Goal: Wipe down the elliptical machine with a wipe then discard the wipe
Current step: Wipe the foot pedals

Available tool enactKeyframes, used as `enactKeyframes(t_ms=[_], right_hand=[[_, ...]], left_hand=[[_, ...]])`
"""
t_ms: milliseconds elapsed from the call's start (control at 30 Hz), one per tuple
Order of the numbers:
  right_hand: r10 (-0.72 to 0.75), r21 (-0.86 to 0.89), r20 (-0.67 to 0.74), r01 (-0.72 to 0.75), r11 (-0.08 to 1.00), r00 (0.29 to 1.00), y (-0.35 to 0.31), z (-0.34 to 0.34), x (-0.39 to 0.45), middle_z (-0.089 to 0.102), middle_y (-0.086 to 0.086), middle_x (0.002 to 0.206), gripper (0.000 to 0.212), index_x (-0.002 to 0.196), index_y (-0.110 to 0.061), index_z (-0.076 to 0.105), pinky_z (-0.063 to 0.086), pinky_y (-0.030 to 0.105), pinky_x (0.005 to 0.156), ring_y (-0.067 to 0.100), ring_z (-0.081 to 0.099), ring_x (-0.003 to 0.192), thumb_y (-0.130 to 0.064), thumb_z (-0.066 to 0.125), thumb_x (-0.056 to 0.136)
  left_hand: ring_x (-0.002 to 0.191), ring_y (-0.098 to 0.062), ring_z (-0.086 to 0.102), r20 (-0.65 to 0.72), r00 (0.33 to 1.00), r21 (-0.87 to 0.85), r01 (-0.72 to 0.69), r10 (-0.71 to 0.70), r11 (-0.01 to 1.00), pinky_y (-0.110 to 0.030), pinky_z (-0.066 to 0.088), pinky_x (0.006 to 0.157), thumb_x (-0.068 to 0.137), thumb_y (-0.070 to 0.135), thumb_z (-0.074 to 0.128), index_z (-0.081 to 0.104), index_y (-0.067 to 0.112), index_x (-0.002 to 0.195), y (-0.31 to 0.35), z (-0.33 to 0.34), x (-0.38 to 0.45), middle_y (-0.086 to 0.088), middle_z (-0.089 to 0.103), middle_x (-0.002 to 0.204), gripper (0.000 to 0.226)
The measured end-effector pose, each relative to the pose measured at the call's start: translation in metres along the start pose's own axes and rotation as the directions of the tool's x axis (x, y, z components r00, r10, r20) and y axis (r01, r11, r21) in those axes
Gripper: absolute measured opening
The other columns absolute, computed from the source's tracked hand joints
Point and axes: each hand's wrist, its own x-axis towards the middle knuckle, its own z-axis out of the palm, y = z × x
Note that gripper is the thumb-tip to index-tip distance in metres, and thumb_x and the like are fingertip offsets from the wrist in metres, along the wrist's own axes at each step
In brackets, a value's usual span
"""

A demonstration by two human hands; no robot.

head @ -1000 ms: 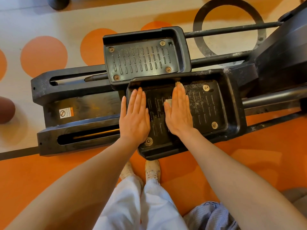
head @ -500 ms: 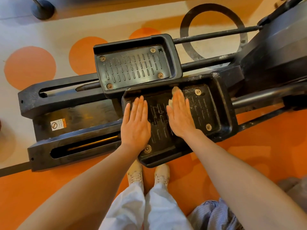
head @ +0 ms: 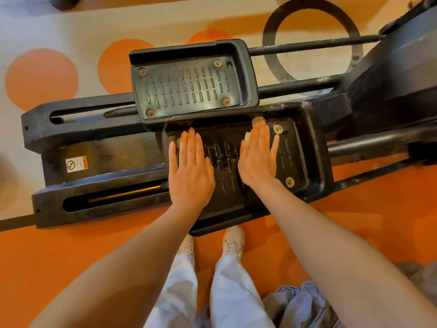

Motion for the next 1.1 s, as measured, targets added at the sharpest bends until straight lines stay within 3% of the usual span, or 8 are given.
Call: enactKeyframes(t_ms=[233, 333, 467, 667, 800, 900, 1000, 1100], right_hand=[[-0.217, 0.051, 0.031, 0.215, 0.975, 0.976, -0.007, -0.001, -0.006, -0.001, 0.015, 0.163, 0.063, 0.154, -0.002, 0.001, -0.004, 0.042, 0.123, 0.024, -0.004, 0.151, -0.034, 0.022, 0.104], [-0.116, -0.050, 0.006, 0.116, 0.992, 0.993, 0.012, -0.003, 0.005, 0.009, 0.015, 0.162, 0.062, 0.154, -0.002, 0.009, -0.005, 0.043, 0.122, 0.025, 0.003, 0.151, -0.036, 0.016, 0.103], [0.115, -0.094, 0.076, -0.108, 0.990, 0.990, 0.030, -0.012, 0.028, 0.003, 0.018, 0.162, 0.066, 0.153, 0.001, 0.001, -0.008, 0.046, 0.121, 0.026, -0.003, 0.151, -0.042, 0.012, 0.105], [-0.061, 0.011, 0.121, 0.060, 0.998, 0.991, 0.015, -0.007, 0.012, -0.010, 0.016, 0.162, 0.068, 0.153, -0.001, -0.008, -0.012, 0.042, 0.120, 0.025, -0.012, 0.150, -0.043, 0.015, 0.104], [-0.136, -0.022, 0.093, 0.138, 0.990, 0.986, 0.023, -0.007, 0.009, -0.004, 0.013, 0.163, 0.066, 0.155, -0.004, -0.003, -0.007, 0.043, 0.122, 0.023, -0.007, 0.151, -0.042, 0.018, 0.104], [-0.009, -0.035, 0.064, 0.012, 0.999, 0.998, 0.033, -0.011, 0.019, 0.003, 0.014, 0.163, 0.067, 0.155, -0.005, 0.001, -0.006, 0.045, 0.122, 0.024, -0.001, 0.151, -0.045, 0.016, 0.103], [0.128, -0.048, 0.165, -0.121, 0.991, 0.978, 0.034, -0.014, 0.031, -0.009, 0.017, 0.162, 0.071, 0.152, -0.001, -0.008, -0.010, 0.045, 0.121, 0.026, -0.011, 0.150, -0.049, 0.010, 0.103], [0.063, -0.042, 0.188, -0.056, 0.998, 0.980, 0.024, -0.010, 0.024, -0.018, 0.019, 0.160, 0.075, 0.151, 0.001, -0.014, -0.013, 0.044, 0.120, 0.028, -0.017, 0.148, -0.052, 0.009, 0.102]], left_hand=[[0.153, -0.024, 0.001, 0.029, 1.000, 0.035, 0.008, -0.009, 0.999, -0.045, -0.005, 0.123, 0.103, 0.036, 0.013, 0.013, 0.005, 0.157, -0.001, 0.001, 0.001, -0.012, 0.007, 0.165, 0.062], [0.153, -0.024, 0.000, 0.043, 0.999, 0.052, 0.011, -0.014, 0.999, -0.045, -0.007, 0.123, 0.103, 0.037, 0.014, 0.013, 0.006, 0.157, -0.002, 0.001, 0.001, -0.011, 0.006, 0.165, 0.062], [0.153, -0.023, -0.001, 0.047, 0.999, 0.056, 0.013, -0.016, 0.998, -0.044, -0.008, 0.123, 0.103, 0.037, 0.012, 0.012, 0.006, 0.157, -0.001, 0.001, 0.002, -0.011, 0.005, 0.165, 0.062], [0.153, -0.024, 0.002, 0.040, 0.999, 0.056, 0.021, -0.023, 0.998, -0.045, -0.006, 0.123, 0.103, 0.036, 0.014, 0.016, 0.006, 0.157, 0.001, 0.000, 0.002, -0.012, 0.008, 0.165, 0.062], [0.153, -0.024, 0.002, 0.042, 0.999, 0.058, 0.024, -0.026, 0.998, -0.045, -0.006, 0.123, 0.102, 0.036, 0.014, 0.016, 0.006, 0.156, 0.001, -0.001, 0.003, -0.012, 0.009, 0.165, 0.062], [0.153, -0.024, 0.003, 0.046, 0.998, 0.064, 0.028, -0.031, 0.998, -0.044, -0.007, 0.123, 0.102, 0.036, 0.016, 0.018, 0.005, 0.156, 0.001, -0.001, 0.003, -0.012, 0.011, 0.164, 0.062], [0.153, -0.024, 0.003, 0.046, 0.999, 0.062, 0.025, -0.028, 0.998, -0.044, -0.008, 0.123, 0.102, 0.036, 0.015, 0.018, 0.005, 0.156, 0.002, 0.000, 0.003, -0.012, 0.010, 0.165, 0.062], [0.153, -0.024, 0.002, 0.044, 0.999, 0.061, 0.029, -0.032, 0.998, -0.044, -0.007, 0.123, 0.102, 0.036, 0.014, 0.017, 0.005, 0.156, 0.002, 0.000, 0.003, -0.011, 0.010, 0.165, 0.062]])
